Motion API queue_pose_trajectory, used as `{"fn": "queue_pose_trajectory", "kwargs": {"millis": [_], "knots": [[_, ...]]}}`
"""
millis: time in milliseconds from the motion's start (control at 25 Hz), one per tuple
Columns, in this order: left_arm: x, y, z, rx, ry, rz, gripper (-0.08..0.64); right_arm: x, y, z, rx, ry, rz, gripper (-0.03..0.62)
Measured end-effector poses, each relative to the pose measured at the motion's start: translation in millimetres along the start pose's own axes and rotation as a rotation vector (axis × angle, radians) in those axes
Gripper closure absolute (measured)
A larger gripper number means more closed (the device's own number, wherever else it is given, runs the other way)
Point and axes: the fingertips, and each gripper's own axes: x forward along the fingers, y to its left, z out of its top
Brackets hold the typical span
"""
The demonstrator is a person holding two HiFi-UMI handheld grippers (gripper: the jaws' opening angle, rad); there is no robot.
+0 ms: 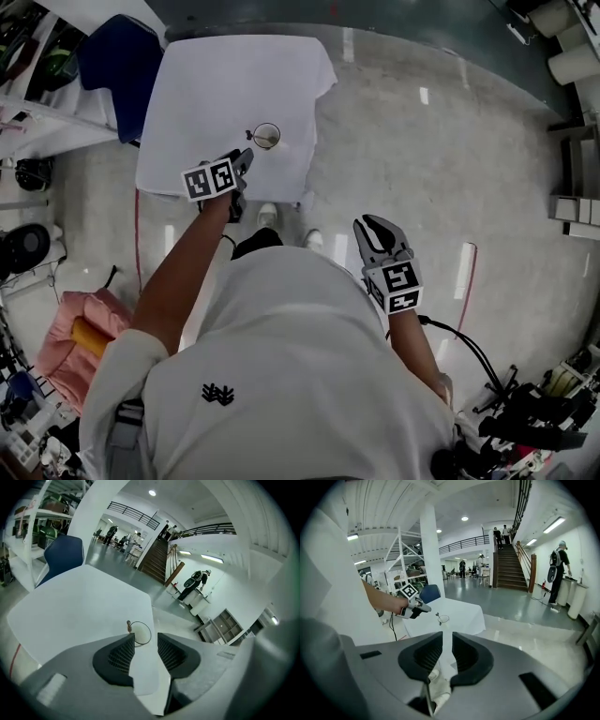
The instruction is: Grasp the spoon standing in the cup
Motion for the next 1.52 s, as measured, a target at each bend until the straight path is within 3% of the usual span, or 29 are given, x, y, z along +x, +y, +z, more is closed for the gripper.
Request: {"fn": "queue_pose_trajectory", "kwargs": {"millis": [240,560,640,800,1080,1520], "knots": [[54,45,13,-0.093,0.042,0.011,0.407,17,-8,10,0.042,0.05,-0.07,0.522],[92,63,7,-0.169,0.099,-0.025,0.403,22,-20,7,0.098,0.092,-0.161,0.523],[96,62,8,-0.178,0.103,-0.019,0.441,20,-23,6,0.106,0.097,-0.173,0.523],[97,54,15,-0.126,0.086,-0.001,0.508,16,-27,8,0.115,0.081,-0.191,0.525],[87,47,25,-0.065,0.05,0.032,0.511,7,-32,2,0.124,0.06,-0.195,0.526],[27,12,48,0.047,-0.053,0.047,0.512,0,-27,-6,0.08,0.018,-0.11,0.529]]}}
